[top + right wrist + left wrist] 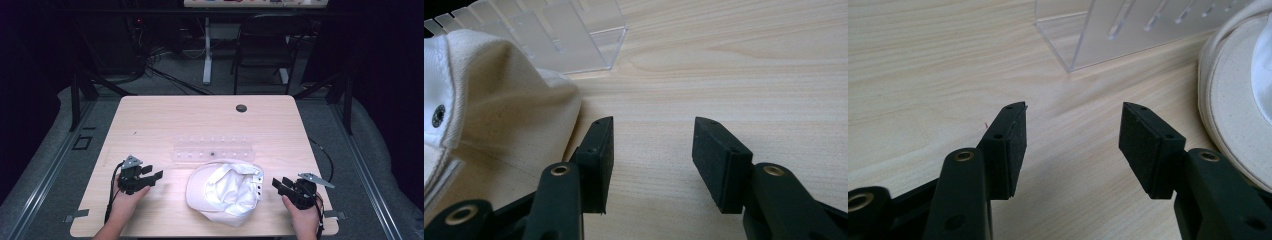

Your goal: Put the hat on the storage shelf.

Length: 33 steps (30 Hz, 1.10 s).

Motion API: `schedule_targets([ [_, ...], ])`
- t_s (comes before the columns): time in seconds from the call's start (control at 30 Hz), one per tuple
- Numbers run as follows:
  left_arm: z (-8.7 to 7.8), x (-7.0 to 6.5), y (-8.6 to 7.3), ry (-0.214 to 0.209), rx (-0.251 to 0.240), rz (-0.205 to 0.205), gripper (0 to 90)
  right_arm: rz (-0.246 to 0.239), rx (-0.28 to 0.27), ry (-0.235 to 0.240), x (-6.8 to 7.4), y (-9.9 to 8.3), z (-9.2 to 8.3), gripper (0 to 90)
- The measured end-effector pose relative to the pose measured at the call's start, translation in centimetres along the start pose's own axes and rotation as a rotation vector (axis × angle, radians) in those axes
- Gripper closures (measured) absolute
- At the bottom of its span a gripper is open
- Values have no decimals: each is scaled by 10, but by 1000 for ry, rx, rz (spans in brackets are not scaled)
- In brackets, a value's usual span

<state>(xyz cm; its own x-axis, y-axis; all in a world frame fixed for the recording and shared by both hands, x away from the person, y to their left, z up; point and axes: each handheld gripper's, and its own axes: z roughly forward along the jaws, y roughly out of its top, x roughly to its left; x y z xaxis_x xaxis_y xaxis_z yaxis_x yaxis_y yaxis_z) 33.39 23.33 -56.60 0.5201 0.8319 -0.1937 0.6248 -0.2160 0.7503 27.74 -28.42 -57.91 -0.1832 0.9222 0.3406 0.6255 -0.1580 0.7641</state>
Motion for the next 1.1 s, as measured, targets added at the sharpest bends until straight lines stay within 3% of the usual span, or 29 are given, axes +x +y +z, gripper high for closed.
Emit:
schedule_targets([
  [0.13,1,-4,0,-4,-3,13,453,15,20,18,1,0,1,496],
  [0.43,3,-16,0,-7,3,76,453,-18,106,29,11,9,-4,495],
  [0.53,5,-19,0,-9,2,101,453,-33,176,34,13,12,-5,492],
  [0.6,5,-21,0,-11,9,112,453,-33,185,35,12,14,-6,492],
  [0.83,5,-23,0,-9,13,124,451,10,291,72,7,35,-13,491],
  [0.87,5,-24,0,-8,14,120,450,36,324,84,6,42,-15,489],
  [1.1,6,-25,0,-6,17,128,448,61,395,143,9,55,-17,476],
])
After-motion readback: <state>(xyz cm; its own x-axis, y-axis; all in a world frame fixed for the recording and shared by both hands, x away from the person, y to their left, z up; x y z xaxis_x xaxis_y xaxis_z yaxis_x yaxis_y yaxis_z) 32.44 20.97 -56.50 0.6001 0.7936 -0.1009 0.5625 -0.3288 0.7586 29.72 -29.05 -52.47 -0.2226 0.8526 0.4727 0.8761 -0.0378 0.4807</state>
